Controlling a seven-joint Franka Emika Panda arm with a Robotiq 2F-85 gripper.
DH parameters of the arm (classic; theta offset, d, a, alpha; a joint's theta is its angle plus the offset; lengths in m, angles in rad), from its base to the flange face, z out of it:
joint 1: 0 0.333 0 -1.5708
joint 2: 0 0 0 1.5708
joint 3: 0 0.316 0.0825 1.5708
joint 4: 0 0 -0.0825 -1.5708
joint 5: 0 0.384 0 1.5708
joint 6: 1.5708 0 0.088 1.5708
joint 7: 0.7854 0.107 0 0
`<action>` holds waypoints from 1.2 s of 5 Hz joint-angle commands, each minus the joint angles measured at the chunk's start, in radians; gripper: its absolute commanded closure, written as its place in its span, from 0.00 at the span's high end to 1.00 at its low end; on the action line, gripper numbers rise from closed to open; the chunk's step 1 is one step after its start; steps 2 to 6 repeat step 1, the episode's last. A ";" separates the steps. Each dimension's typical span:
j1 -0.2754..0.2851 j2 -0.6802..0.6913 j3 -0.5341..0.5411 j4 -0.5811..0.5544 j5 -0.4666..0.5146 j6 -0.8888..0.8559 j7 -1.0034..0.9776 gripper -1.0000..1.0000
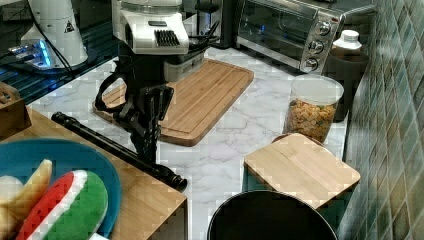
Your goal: Close the drawer.
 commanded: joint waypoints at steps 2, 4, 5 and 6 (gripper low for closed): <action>-0.139 0.002 -0.143 0.049 -0.036 0.068 -0.015 0.00; -0.139 0.002 -0.143 0.049 -0.036 0.068 -0.015 0.00; -0.139 0.002 -0.143 0.049 -0.036 0.068 -0.015 0.00; -0.139 0.002 -0.143 0.049 -0.036 0.068 -0.015 0.00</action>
